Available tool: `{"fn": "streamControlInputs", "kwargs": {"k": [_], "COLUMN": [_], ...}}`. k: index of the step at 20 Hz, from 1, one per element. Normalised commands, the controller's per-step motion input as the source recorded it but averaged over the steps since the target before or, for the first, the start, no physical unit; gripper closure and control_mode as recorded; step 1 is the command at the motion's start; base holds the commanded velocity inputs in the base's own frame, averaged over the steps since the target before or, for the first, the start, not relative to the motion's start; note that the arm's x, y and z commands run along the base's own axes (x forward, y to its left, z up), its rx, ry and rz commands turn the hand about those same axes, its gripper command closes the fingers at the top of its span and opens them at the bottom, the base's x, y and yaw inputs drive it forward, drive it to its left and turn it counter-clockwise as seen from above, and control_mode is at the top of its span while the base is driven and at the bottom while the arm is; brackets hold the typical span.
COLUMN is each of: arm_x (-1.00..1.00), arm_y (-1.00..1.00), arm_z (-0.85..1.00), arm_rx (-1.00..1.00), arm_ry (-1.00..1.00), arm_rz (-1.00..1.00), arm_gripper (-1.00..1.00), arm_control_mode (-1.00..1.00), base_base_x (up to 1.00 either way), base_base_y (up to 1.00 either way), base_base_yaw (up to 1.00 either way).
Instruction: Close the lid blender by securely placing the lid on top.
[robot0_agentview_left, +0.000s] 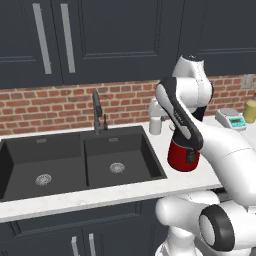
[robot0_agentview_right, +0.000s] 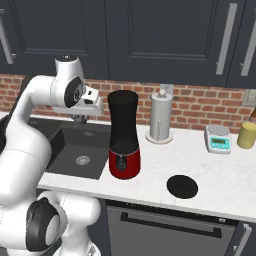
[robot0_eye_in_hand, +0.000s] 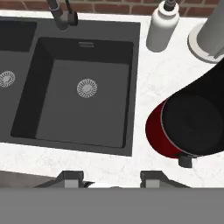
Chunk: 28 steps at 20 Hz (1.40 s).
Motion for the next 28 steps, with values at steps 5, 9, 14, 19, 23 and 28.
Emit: {"fn": "streamControlInputs", "kwargs": {"k": [5, 9, 14, 19, 23, 28], "arm_x": [-0.49, -0.87, -0.79, -0.45, -0.04, 0.00], "arm_y": [-0.03, -0.39, -0.97, -1.00, -1.00, -1.00], "arm_z": [0.00, -0.03, -0.14, -0.13, -0.12, -0.18], "arm_rx": [0.00, 0.00, 0.02, 0.06, 0.08, 0.11], "arm_ry": [-0.17, -0.25, -0.17, -0.05, 0.00, 0.06], "arm_rz": [-0.02, -0.25, -0.35, -0.34, -0.34, -0.37], "arm_gripper": [-1.00, -1.00, -1.00, -1.00, -1.00, -1.00], "arm_control_mode": [-1.00, -1.00, -1.00, -1.00, -1.00, -1.00], "base_base_x": [0.00, 0.00, 0.00, 0.00, 0.00, 0.00], "base_base_y": [0.00, 0.00, 0.00, 0.00, 0.00, 0.00], "base_base_yaw": [0.00, 0.00, 0.00, 0.00, 0.00, 0.00]}}
